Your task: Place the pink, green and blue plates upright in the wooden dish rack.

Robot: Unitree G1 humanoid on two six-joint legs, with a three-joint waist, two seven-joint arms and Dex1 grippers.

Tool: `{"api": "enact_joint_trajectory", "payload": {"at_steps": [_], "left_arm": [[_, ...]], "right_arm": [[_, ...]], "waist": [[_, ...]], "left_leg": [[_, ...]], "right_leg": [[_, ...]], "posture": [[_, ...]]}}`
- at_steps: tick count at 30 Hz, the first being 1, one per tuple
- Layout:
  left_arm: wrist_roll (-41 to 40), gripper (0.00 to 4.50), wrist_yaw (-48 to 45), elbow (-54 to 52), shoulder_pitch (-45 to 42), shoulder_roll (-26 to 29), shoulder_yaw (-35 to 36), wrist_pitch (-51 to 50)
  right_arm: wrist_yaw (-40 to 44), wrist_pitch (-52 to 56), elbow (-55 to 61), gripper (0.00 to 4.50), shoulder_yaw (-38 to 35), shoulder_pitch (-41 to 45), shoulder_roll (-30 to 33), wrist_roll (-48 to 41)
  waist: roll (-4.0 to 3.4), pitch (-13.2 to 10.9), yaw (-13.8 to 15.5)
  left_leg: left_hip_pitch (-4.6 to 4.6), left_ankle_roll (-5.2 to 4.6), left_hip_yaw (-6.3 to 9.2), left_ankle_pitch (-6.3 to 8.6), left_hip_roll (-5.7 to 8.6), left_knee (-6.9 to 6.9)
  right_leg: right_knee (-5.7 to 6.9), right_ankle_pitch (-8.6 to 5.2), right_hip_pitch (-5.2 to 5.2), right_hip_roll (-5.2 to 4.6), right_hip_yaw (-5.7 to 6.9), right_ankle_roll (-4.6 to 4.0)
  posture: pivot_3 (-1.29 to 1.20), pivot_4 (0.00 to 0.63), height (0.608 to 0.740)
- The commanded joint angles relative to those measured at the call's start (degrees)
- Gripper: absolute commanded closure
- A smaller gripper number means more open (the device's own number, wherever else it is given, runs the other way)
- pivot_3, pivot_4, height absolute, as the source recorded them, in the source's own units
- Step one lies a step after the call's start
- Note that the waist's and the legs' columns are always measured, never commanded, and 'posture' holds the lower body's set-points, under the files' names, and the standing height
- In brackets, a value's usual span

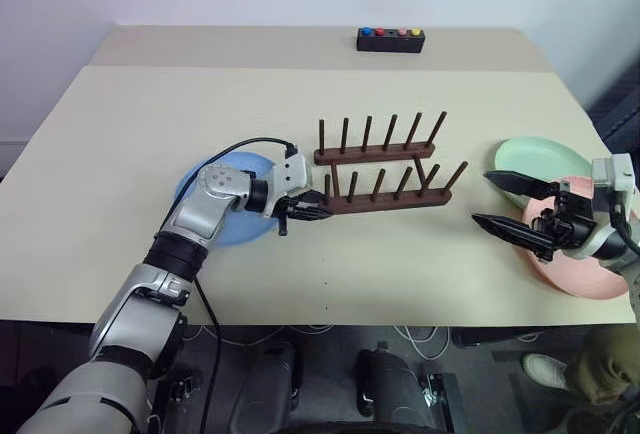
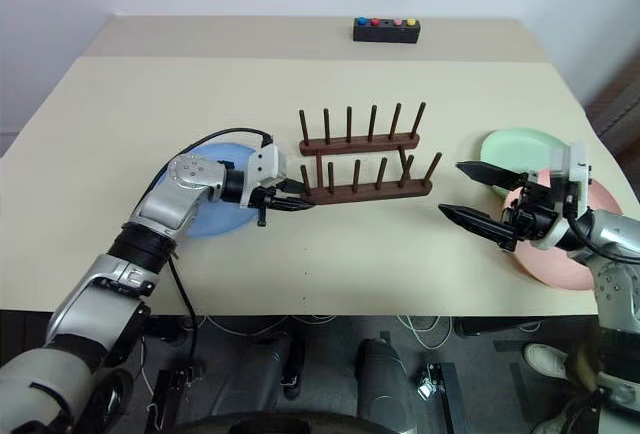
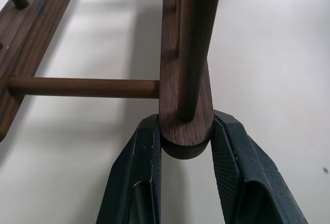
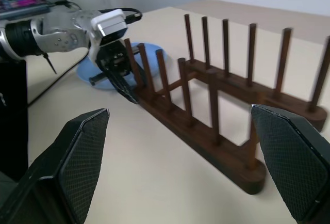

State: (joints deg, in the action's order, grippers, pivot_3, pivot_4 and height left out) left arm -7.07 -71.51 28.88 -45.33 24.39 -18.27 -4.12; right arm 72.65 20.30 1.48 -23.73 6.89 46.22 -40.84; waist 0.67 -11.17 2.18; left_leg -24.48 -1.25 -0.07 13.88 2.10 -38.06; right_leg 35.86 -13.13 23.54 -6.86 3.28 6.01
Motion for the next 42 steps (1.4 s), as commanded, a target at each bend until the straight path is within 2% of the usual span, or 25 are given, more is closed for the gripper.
{"api": "enact_joint_trajectory", "payload": {"at_steps": [1, 7, 9, 15, 17, 18, 22, 23, 26, 30, 31, 33, 34, 37, 40, 41, 42], "left_arm": [[-0.9, 3.74, -3.3, 2.8, -2.9, -1.3, 1.6, 6.1], [1.1, 3.74, -3.0, 11.5, -6.0, -5.2, 1.5, 12.2], [2.8, 3.74, -0.5, 15.4, -7.8, -6.8, 1.3, 11.7], [3.2, 3.74, -0.6, 21.1, -10.2, -10.2, 2.0, 10.0], [4.0, 2.68, 0.7, 22.5, -10.8, -10.6, 2.2, 10.5], [4.1, 2.36, 1.0, 22.9, -10.9, -10.8, 2.5, 10.8], [4.2, 0.29, 0.8, 23.2, -11.2, -10.5, 3.3, 9.8], [4.0, 0.02, 0.7, 22.9, -11.2, -10.3, 3.6, 9.5], [2.9, 0.02, 0.7, 19.7, -11.2, -9.2, 5.1, 8.1], [-2.9, 0.02, -4.2, 5.3, -9.7, -5.7, 7.5, -7.7], [-3.8, 0.25, -4.5, 1.8, -9.1, -4.6, 7.8, -11.2], [-5.8, 0.83, -5.3, -6.4, -6.9, -1.5, 8.4, -16.6], [-7.2, 1.35, -5.0, -9.9, -6.0, -0.3, 9.1, -19.6], [-10.3, 2.85, -2.0, -15.7, -4.6, 0.8, 12.0, -24.2], [-17.0, 4.42, -1.7, -23.3, -1.4, 0.4, 14.7, -30.3], [-18.3, 4.5, -1.9, -25.6, -0.2, 0.8, 14.4, -32.4], [-17.7, 4.5, -1.6, -28.0, 2.0, 1.2, 12.5, -32.7]], "right_arm": [[-1.8, -3.3, 3.2, 0.0, -3.9, -1.3, 0.1, 0.4], [-3.6, -4.5, 5.3, 0.0, -4.9, -4.1, 0.1, 0.2], [-4.1, -4.3, 5.8, 0.0, -4.6, -4.2, 0.2, 0.0], [-5.0, -4.1, 5.9, 0.0, -3.2, -2.8, 0.2, 0.0], [-5.1, -4.1, 5.8, 0.0, -2.8, -2.4, 0.3, 0.0], [-5.1, -4.1, 5.6, 0.0, -2.6, -2.0, 0.3, 0.1], [-5.0, -4.1, 5.0, 0.0, -1.6, -0.7, 0.4, 0.4], [-5.0, -4.1, 4.9, 0.0, -1.3, -0.4, 0.4, 0.4], [-4.7, -3.7, 4.9, 0.0, -0.4, 0.5, 0.3, 0.4], [-3.9, -1.2, 5.6, 0.0, 1.7, 1.4, 0.0, -1.2], [-3.6, -0.9, 5.6, 0.0, 2.2, 1.7, -0.2, -1.4], [-4.3, -1.3, 4.7, 0.54, 2.8, 2.9, -0.8, -0.9], [-3.8, -0.6, 4.5, 0.86, 3.2, 3.1, -0.7, -1.5], [-3.0, -0.3, 3.3, 2.36, 4.1, 4.4, -1.0, -1.5], [-1.4, -0.1, 2.2, 3.89, 5.4, 5.2, -0.4, -0.8], [-0.7, -0.2, 2.0, 4.42, 5.8, 5.1, 0.1, -0.3], [0.0, -2.3, 0.9, 4.47, 7.4, 4.5, 1.0, 2.9]], "waist": [[0.0, 0.0, 0.0], [0.0, 0.0, 0.1], [0.01, 0.0, 0.0], [0.01, 0.0, 0.0], [0.01, 0.0, 0.0], [0.01, 0.0, 0.0], [0.01, 0.0, 0.0], [0.01, 0.0, 0.0], [0.01, 0.0, -0.1], [0.03, 0.0, -0.2], [0.02, 0.0, -0.2], [0.02, 0.0, -0.4], [-0.02, 0.0, -0.5], [-0.01, 0.0, -0.6], [0.0, 0.0, -0.5], [0.0, 0.0, -0.5], [-0.01, 0.0, -0.6]], "left_leg": [[0.0, -0.01, 0.0, 0.0, 0.0, 0.0], [0.0, -0.05, 0.0, 0.03, 0.02, -0.03], [0.0, -0.06, 0.0, 0.03, 0.01, -0.03], [0.0, -0.06, -0.01, 0.03, 0.01, -0.06], [0.0, -0.06, -0.01, 0.02, 0.01, -0.06], [0.0, -0.06, -0.01, 0.02, 0.01, -0.06], [0.0, -0.06, -0.01, 0.02, 0.01, -0.08], [0.0, -0.06, -0.01, 0.02, 0.01, -0.07], [0.0, -0.06, -0.01, 0.02, 0.01, -0.08], [0.0, -0.06, -0.01, 0.02, 0.0, -0.08], [-0.01, -0.06, -0.01, 0.02, -0.01, -0.08], [0.02, -0.06, -0.01, 0.02, -0.01, -0.08], [0.02, -0.06, -0.01, 0.02, -0.01, -0.08], [0.03, -0.05, 0.01, 0.02, -0.02, -0.08], [0.02, -0.06, 0.02, 0.02, -0.01, -0.14], [0.03, -0.06, 0.02, 0.03, -0.01, -0.14], [0.02, -0.07, 0.02, 0.03, -0.01, -0.13]], "right_leg": [[-0.01, 0.0, 0.0, 0.0, 0.0, 0.0], [-0.04, 0.01, -0.05, 0.01, 0.03, 0.03], [-0.03, 0.02, -0.04, 0.02, 0.04, 0.05], [0.01, 0.03, -0.05, 0.05, 0.05, 0.11], [0.02, 0.03, -0.05, 0.05, 0.05, 0.11], [0.02, 0.03, -0.05, 0.05, 0.05, 0.11], [0.02, 0.03, -0.05, 0.05, 0.05, 0.12], [0.02, 0.03, -0.05, 0.05, 0.05, 0.12], [0.03, 0.03, -0.05, 0.05, 0.05, 0.12], [0.06, 0.03, -0.03, 0.06, 0.05, 0.12], [0.06, 0.03, -0.04, 0.06, 0.05, 0.12], [0.06, 0.03, -0.06, 0.06, 0.04, 0.12], [0.06, 0.03, -0.05, 0.06, 0.02, 0.12], [0.09, 0.02, -0.06, 0.07, 0.02, 0.12], [0.09, 0.02, -0.08, 0.06, 0.02, 0.12], [0.08, 0.02, -0.09, 0.06, 0.01, 0.13], [0.07, 0.0, -0.09, 0.06, 0.01, 0.14]], "posture": [[0.0, 0.15, 0.735], [0.0, 0.15, 0.735], [0.0, 0.15, 0.735], [0.0, 0.15, 0.735], [0.0, 0.15, 0.735], [0.0, 0.15, 0.735], [0.0, 0.15, 0.735], [0.0, 0.15, 0.735], [0.0, 0.15, 0.735], [0.0, 0.15, 0.735], [0.0, 0.15, 0.735], [0.0, 0.15, 0.735], [0.0, 0.15, 0.735], [0.0, 0.15, 0.735], [0.0, 0.15, 0.735], [0.0, 0.15, 0.735], [0.0, 0.15, 0.735]]}}
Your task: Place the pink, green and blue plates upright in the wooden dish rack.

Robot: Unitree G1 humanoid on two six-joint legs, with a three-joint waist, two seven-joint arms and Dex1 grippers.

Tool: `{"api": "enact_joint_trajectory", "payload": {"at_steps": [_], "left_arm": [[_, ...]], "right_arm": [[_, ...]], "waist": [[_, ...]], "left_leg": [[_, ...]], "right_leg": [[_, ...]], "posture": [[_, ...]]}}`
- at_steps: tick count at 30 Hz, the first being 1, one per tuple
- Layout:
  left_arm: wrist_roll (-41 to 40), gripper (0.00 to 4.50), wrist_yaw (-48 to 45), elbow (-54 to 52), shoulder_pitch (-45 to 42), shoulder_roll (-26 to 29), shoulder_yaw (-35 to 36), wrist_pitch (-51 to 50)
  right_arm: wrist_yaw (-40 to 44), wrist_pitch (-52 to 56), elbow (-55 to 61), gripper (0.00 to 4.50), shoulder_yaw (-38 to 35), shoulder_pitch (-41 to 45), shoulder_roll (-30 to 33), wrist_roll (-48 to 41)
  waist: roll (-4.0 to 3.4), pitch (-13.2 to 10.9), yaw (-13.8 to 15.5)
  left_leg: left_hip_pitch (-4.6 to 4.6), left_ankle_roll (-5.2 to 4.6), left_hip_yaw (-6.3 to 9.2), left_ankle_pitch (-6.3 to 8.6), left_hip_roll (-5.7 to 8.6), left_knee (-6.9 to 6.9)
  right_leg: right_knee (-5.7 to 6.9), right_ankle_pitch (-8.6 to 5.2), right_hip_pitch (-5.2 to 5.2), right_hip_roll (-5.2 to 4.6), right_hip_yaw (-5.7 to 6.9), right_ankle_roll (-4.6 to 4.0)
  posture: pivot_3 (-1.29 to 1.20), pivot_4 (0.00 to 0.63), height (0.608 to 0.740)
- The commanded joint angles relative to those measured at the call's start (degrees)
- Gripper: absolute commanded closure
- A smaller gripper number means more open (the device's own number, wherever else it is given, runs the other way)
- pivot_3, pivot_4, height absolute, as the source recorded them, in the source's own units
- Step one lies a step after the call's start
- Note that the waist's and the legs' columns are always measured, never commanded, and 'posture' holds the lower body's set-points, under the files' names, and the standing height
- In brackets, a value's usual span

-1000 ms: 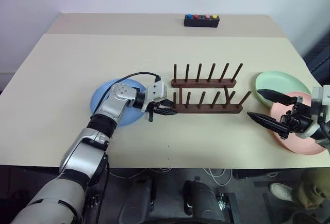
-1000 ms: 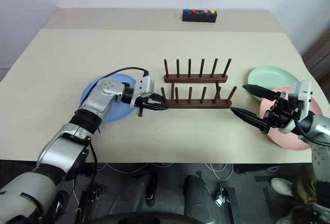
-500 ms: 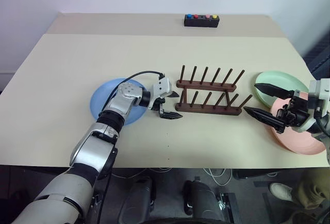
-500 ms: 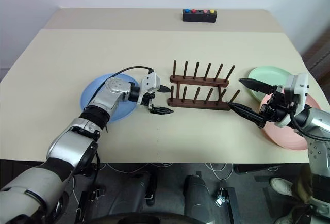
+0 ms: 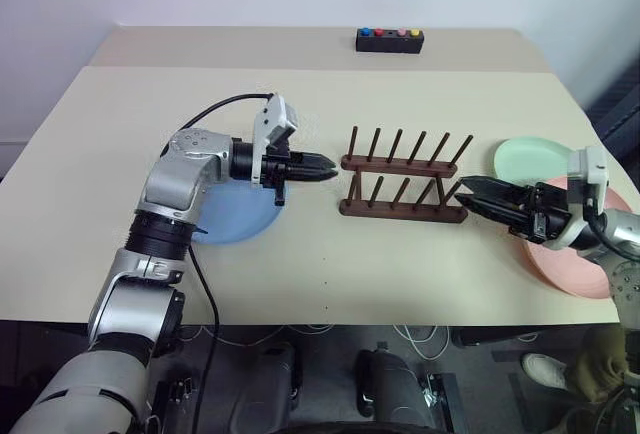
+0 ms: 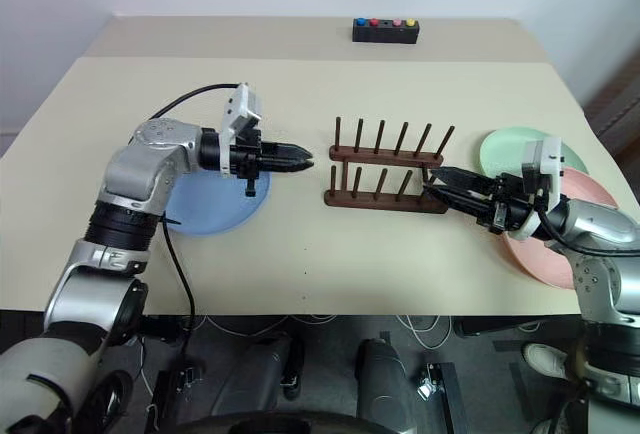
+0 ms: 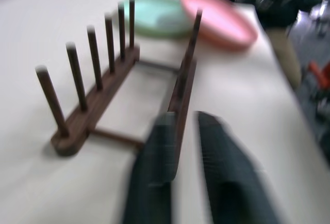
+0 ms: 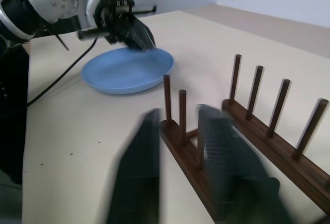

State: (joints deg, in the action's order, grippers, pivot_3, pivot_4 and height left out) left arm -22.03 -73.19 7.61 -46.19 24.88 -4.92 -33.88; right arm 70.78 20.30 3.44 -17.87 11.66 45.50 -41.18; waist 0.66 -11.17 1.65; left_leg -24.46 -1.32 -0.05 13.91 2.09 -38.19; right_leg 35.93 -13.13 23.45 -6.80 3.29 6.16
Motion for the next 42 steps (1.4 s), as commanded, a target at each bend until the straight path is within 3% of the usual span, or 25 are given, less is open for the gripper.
{"api": "enact_joint_trajectory", "payload": {"at_steps": [1, 8, 12, 18, 26, 42], "left_arm": [[-1.7, 4.5, 0.8, -8.6, 4.8, 0.9, -3.2, -3.3], [5.1, 4.5, 8.3, -11.4, 9.5, -1.3, -12.0, -0.2], [11.2, 4.5, 16.9, -6.4, 9.2, -5.4, -14.8, 3.2], [16.6, 4.5, 21.5, -1.9, 9.3, -9.2, -19.2, 6.8], [21.0, 4.5, 25.9, 8.2, 5.4, -13.8, -18.9, 12.0], [24.0, 4.5, 32.5, 30.2, -5.3, -15.1, -13.0, 24.2]], "right_arm": [[2.4, -4.8, -2.4, 4.47, 3.3, -0.8, 2.7, 7.0], [1.7, -13.7, -7.1, 4.47, 9.4, 0.0, 4.7, 19.2], [-2.9, -18.4, -10.7, 4.47, 11.7, 2.4, 3.3, 25.7], [-6.1, -24.3, -15.7, 4.47, 14.9, 4.2, 3.2, 32.2], [-10.6, -32.3, -24.2, 4.47, 18.2, 10.0, 1.7, 38.1], [-24.0, -49.2, -48.6, 4.47, 25.5, 26.7, -6.1, 50.5]], "waist": [[-0.01, 0.0, 0.0], [-0.02, 0.0, 0.0], [-0.02, 0.0, 0.1], [-0.02, 0.0, 0.3], [-0.02, 0.0, 0.3], [-0.02, 0.0, -1.3]], "left_leg": [[0.01, 0.0, 0.0, 0.0, 0.0, 0.01], [0.03, 0.01, -0.01, -0.01, 0.03, -0.03], [0.04, 0.01, -0.01, -0.01, 0.04, -0.03], [0.03, 0.01, -0.01, -0.01, 0.04, -0.01], [0.04, 0.02, -0.02, -0.01, 0.06, -0.03], [0.06, 0.09, -0.02, -0.06, 0.06, -0.01]], "right_leg": [[0.0, -0.01, -0.01, 0.0, -0.01, 0.01], [0.04, -0.01, -0.02, 0.0, -0.02, 0.0], [0.04, -0.01, -0.02, 0.0, -0.03, 0.0], [0.04, -0.02, -0.01, 0.01, -0.02, 0.01], [0.05, -0.01, -0.01, 0.01, -0.02, 0.01], [0.11, -0.01, -0.01, 0.03, 0.0, 0.02]], "posture": [[0.0, 0.15, 0.735], [0.0, 0.15, 0.735], [0.0, 0.15, 0.735], [0.0, 0.15, 0.735], [0.0, 0.15, 0.735], [0.0, 0.15, 0.735]]}}
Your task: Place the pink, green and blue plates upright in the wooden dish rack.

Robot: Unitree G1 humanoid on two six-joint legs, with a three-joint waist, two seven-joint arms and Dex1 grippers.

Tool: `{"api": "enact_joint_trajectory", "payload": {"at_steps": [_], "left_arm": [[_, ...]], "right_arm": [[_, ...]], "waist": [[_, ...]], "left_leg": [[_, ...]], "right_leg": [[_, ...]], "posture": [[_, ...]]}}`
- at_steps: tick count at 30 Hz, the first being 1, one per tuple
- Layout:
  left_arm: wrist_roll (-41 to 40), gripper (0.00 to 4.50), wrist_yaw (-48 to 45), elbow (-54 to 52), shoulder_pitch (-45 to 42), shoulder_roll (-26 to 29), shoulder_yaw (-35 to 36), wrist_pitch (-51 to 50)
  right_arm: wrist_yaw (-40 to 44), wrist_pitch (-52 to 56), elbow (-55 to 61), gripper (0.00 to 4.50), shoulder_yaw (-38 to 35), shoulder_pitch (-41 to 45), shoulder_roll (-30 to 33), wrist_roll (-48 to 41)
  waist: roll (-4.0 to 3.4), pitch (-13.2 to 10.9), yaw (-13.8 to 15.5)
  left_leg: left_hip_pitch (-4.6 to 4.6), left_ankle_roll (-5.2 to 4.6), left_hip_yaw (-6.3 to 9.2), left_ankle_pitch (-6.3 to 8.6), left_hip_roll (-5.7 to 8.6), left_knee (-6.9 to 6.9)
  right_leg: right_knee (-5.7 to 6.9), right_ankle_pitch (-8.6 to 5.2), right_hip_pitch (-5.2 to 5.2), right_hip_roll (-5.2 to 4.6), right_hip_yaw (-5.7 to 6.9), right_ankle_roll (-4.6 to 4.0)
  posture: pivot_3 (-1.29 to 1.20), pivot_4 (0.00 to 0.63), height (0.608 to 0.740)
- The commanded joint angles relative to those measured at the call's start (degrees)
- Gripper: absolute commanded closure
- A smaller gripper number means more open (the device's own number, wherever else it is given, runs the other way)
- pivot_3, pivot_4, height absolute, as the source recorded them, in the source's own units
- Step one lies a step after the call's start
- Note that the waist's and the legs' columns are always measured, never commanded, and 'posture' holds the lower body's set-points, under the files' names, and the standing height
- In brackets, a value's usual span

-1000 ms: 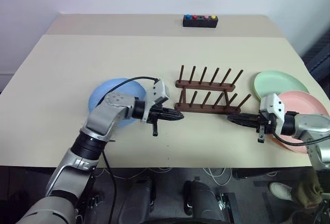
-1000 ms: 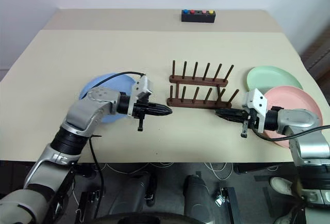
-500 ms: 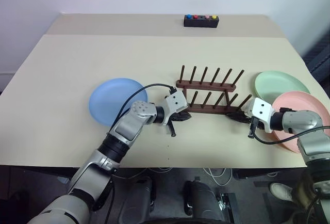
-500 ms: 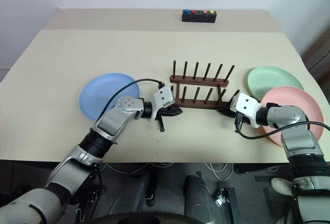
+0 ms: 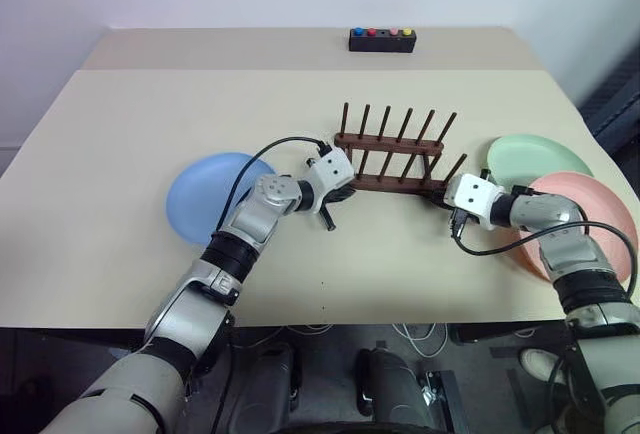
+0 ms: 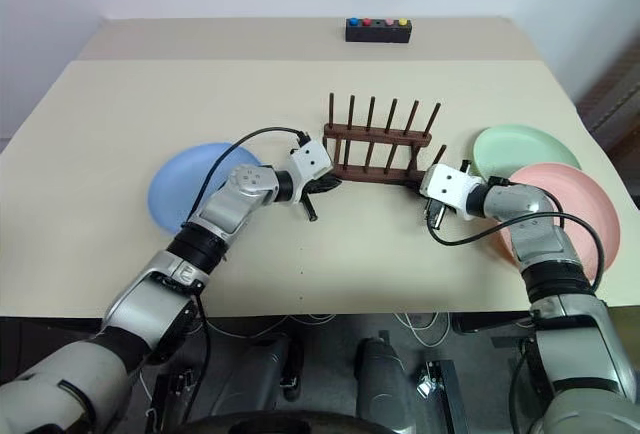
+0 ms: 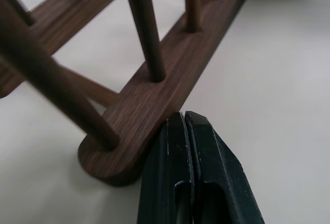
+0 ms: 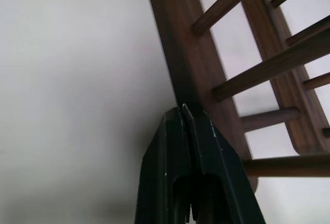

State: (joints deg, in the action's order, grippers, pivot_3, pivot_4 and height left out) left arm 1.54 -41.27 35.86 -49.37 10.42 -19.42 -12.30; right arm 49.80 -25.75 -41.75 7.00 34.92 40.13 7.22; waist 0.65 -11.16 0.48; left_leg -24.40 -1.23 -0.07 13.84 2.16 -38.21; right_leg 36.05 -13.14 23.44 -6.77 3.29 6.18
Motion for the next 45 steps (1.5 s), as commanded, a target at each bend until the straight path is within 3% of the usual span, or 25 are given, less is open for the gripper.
{"api": "enact_joint_trajectory", "payload": {"at_steps": [1, 20, 33, 36, 40, 43, 45], "left_arm": [[0.6, 4.5, 0.7, 3.2, -2.6, -0.8, 1.7, 3.2], [2.6, 4.5, 2.4, 19.9, -11.6, -0.7, 5.7, 11.9], [2.3, 4.5, 0.9, 19.6, -11.6, -0.7, 7.3, 11.9], [0.0, 4.5, -2.5, 16.2, -10.4, -0.3, 8.8, 10.1], [-9.4, 4.5, -13.1, -1.0, -4.6, 2.3, 12.5, -1.7], [-15.9, 4.5, -19.2, -17.4, 1.1, 7.7, 13.6, -13.1], [-20.6, 4.25, -20.5, -25.5, 3.6, 10.4, 15.4, -20.2]], "right_arm": [[-3.6, -3.9, -5.2, 4.47, 1.0, 4.7, -1.4, 2.5], [-16.5, -11.6, -25.3, 4.47, 7.4, 18.2, -5.9, 12.8], [-16.8, -13.0, -27.6, 4.47, 7.6, 20.3, -6.2, 13.5], [-12.1, -12.8, -26.6, 4.47, 4.8, 20.0, -6.2, 9.3], [4.7, -5.3, -19.1, 4.47, -3.8, 18.0, -6.7, -6.3], [15.1, 10.4, -2.7, 3.69, -8.6, 11.6, -5.8, -18.8], [16.0, 18.7, 8.4, 2.74, -10.5, 6.8, -4.4, -23.4]], "waist": [[0.0, 0.0, -0.2], [0.0, 0.0, -1.3], [0.0, 0.0, -1.3], [0.0, 0.0, -1.3], [-0.01, 0.0, -1.5], [-0.01, 0.0, -1.6], [-0.02, 0.0, -1.4]], "left_leg": [[0.0, 0.01, 0.0, -0.01, 0.0, 0.0], [0.01, 0.12, -0.01, -0.08, 0.01, 0.02], [0.0, 0.12, -0.01, -0.08, 0.01, 0.03], [0.0, 0.12, -0.01, -0.08, 0.01, 0.03], [0.0, 0.23, -0.01, -0.15, -0.02, 0.05], [0.0, 0.28, 0.01, -0.17, -0.07, 0.06], [0.0, 0.27, 0.06, -0.16, -0.1, 0.07]], "right_leg": [[0.01, 0.0, 0.0, 0.0, 0.0, 0.0], [0.06, 0.01, 0.01, 0.02, 0.0, 0.01], [0.07, 0.01, 0.01, 0.02, 0.0, 0.01], [0.06, 0.01, 0.01, 0.03, 0.0, 0.02], [0.05, 0.01, 0.01, 0.03, -0.01, 0.02], [0.04, 0.01, 0.01, 0.05, -0.02, 0.02], [0.06, 0.01, 0.01, 0.06, -0.02, 0.02]], "posture": [[0.0, 0.15, 0.735], [0.0, 0.15, 0.735], [0.0, 0.15, 0.735], [0.0, 0.15, 0.735], [0.0, 0.15, 0.735], [0.0, 0.15, 0.735], [0.0, 0.15, 0.735]]}}
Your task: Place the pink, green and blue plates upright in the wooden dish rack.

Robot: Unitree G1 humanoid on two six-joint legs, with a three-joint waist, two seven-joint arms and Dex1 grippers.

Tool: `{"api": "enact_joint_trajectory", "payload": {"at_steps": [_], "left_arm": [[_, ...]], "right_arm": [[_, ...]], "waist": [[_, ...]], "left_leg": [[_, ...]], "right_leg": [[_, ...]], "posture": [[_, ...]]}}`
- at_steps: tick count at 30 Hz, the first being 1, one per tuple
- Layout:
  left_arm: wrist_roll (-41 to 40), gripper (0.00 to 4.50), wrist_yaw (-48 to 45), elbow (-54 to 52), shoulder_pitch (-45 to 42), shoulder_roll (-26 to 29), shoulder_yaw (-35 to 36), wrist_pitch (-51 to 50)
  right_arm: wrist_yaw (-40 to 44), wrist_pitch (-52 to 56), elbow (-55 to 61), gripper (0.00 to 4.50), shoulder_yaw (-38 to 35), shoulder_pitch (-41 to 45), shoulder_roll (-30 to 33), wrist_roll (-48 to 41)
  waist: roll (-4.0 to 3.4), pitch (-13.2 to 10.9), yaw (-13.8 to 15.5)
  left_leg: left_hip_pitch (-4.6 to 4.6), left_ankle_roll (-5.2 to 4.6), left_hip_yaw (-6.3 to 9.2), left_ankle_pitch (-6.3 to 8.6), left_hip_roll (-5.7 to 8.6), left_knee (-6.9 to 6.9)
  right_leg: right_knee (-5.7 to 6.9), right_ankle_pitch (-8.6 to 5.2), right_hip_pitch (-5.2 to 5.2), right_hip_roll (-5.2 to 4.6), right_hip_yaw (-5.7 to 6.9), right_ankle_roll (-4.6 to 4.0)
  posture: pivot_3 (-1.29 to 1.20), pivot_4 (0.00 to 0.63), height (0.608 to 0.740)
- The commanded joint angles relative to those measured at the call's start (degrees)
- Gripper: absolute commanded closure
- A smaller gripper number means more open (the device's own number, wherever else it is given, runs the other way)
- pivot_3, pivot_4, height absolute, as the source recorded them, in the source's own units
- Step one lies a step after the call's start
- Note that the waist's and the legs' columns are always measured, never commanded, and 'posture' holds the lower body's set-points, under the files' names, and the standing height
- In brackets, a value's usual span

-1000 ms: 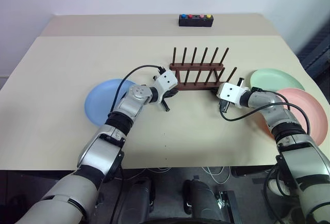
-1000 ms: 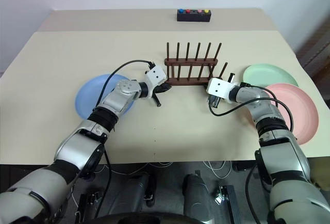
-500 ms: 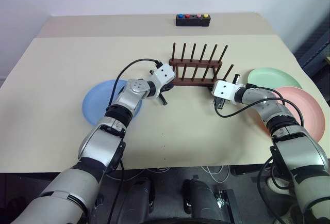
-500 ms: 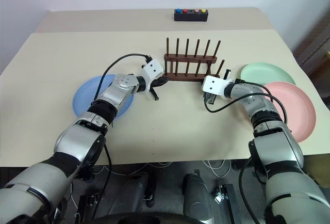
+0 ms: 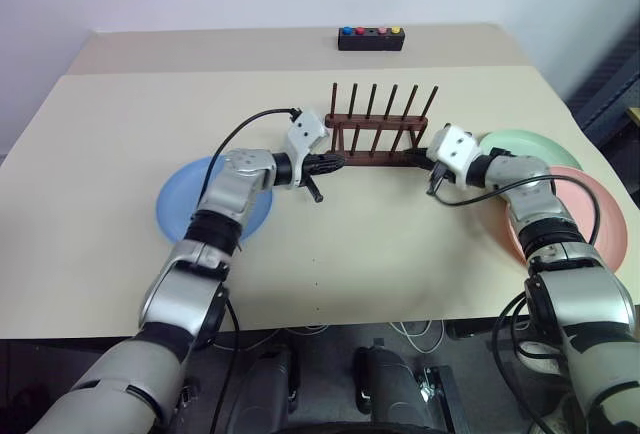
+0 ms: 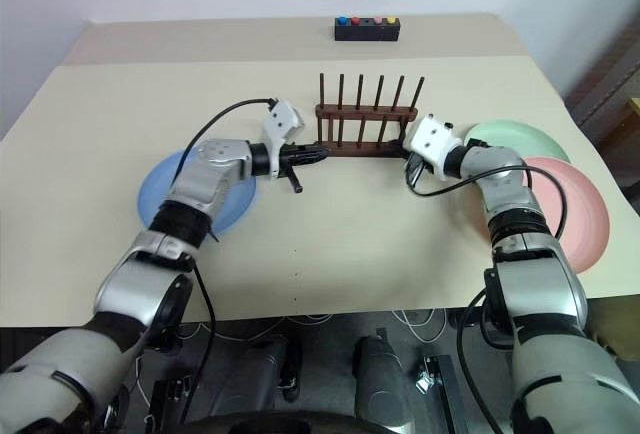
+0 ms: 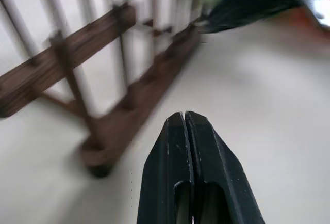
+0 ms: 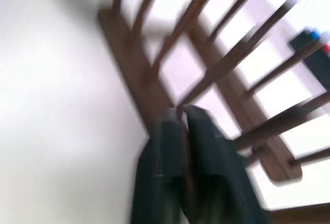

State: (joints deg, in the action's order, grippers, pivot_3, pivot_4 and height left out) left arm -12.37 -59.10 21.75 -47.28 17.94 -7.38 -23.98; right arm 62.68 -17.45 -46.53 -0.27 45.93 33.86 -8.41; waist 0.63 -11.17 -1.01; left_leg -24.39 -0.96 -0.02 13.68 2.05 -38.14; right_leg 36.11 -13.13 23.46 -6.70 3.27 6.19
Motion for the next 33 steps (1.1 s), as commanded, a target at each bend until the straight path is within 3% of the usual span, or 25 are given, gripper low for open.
{"api": "enact_joint_trajectory", "payload": {"at_steps": [1, 3, 5, 6, 8, 10, 18, 23, 29, 33], "left_arm": [[-8.4, 3.98, -2.8, -14.5, 2.4, 4.2, 4.1, -10.7], [-12.0, 3.31, -3.9, -20.3, 4.3, 7.2, 5.6, -15.1], [-11.6, 2.26, -3.8, -22.6, 6.0, 9.7, 6.0, -13.3], [-11.8, 1.79, -4.1, -22.7, 6.7, 10.8, 6.2, -13.4], [-12.7, 0.79, -5.0, -22.5, 7.7, 12.0, 6.5, -13.0], [-13.8, 0.08, -5.4, -22.3, 8.1, 12.3, 6.9, -13.0], [-11.8, 0.08, -5.1, -25.6, 10.6, 13.0, 6.9, -2.1], [-16.5, 0.08, -7.5, -27.1, 11.6, 14.9, 7.9, -6.0], [-21.6, 0.08, -8.6, -28.1, 12.2, 18.2, 10.4, -10.3], [-22.8, 0.08, -9.4, -26.9, 12.1, 18.3, 10.8, -9.8]], "right_arm": [[2.6, 14.0, 17.7, 2.26, -4.4, -6.2, 2.6, -9.6], [1.0, 22.8, 25.9, 1.34, -7.3, -9.2, 4.3, -14.1], [-0.4, 28.5, 31.5, 0.26, -10.0, -11.2, 6.0, -17.1], [-0.4, 29.5, 33.8, 0.0, -10.9, -12.2, 6.9, -18.0], [-0.3, 30.4, 36.5, 0.0, -12.4, -13.5, 8.1, -19.0], [-0.1, 31.5, 38.2, 0.0, -13.7, -14.3, 8.7, -20.5], [-8.5, 33.7, 36.8, 0.0, -13.2, -13.3, 10.5, -14.8], [-9.3, 35.3, 35.6, 0.0, -11.0, -15.2, 13.8, -9.9], [-3.2, 44.6, 39.6, 0.0, -17.6, -25.1, 26.2, -12.9], [-2.8, 49.9, 44.1, 0.0, -24.7, -33.5, 29.3, -15.2]], "waist": [[-0.03, 0.0, 0.3], [-0.05, 0.0, 0.4], [-0.06, 0.0, 0.5], [-0.07, 0.0, 0.5], [-0.07, 0.0, 0.5], [-0.06, 0.0, 0.5], [-0.07, 0.0, 0.5], [-0.07, 0.0, 0.5], [-0.08, 0.0, 1.7], [-0.07, 0.0, 1.8]], "left_leg": [[0.0, -0.03, 0.02, 0.02, 0.0, 0.0], [-0.01, -0.15, 0.07, 0.11, 0.05, 0.0], [0.0, -0.15, 0.09, 0.12, 0.09, -0.01], [0.0, -0.15, 0.09, 0.12, 0.1, -0.02], [0.02, -0.14, 0.1, 0.12, 0.09, -0.01], [0.02, -0.15, 0.11, 0.12, 0.09, 0.01], [0.0, -0.17, 0.04, 0.12, 0.09, 0.01], [0.0, -0.18, 0.03, 0.12, 0.09, 0.01], [-0.05, -0.29, -0.01, 0.18, 0.09, 0.0], [-0.01, -0.3, -0.01, 0.18, 0.08, -0.01]], "right_leg": [[0.02, 0.0, -0.01, -0.01, 0.0, 0.0], [0.0, 0.0, 0.01, -0.06, 0.0, -0.01], [0.0, 0.0, 0.01, -0.1, -0.02, -0.02], [-0.01, 0.0, 0.02, -0.12, -0.02, -0.03], [-0.01, 0.0, 0.01, -0.1, -0.02, -0.03], [-0.02, -0.01, 0.01, -0.08, -0.01, -0.04], [-0.03, 0.0, 0.03, -0.09, -0.02, -0.03], [-0.02, 0.0, 0.02, -0.08, -0.01, -0.04], [-0.1, -0.02, 0.03, -0.1, -0.01, -0.02], [-0.13, -0.02, -0.04, -0.1, -0.01, -0.03]], "posture": [[0.0, 0.15, 0.735], [0.0, 0.15, 0.735], [0.0, 0.15, 0.735], [0.0, 0.15, 0.735], [0.0, 0.15, 0.735], [0.0, 0.15, 0.735], [0.0, 0.15, 0.735], [0.0, 0.15, 0.735], [0.0, 0.15, 0.735], [0.0, 0.15, 0.735]]}}
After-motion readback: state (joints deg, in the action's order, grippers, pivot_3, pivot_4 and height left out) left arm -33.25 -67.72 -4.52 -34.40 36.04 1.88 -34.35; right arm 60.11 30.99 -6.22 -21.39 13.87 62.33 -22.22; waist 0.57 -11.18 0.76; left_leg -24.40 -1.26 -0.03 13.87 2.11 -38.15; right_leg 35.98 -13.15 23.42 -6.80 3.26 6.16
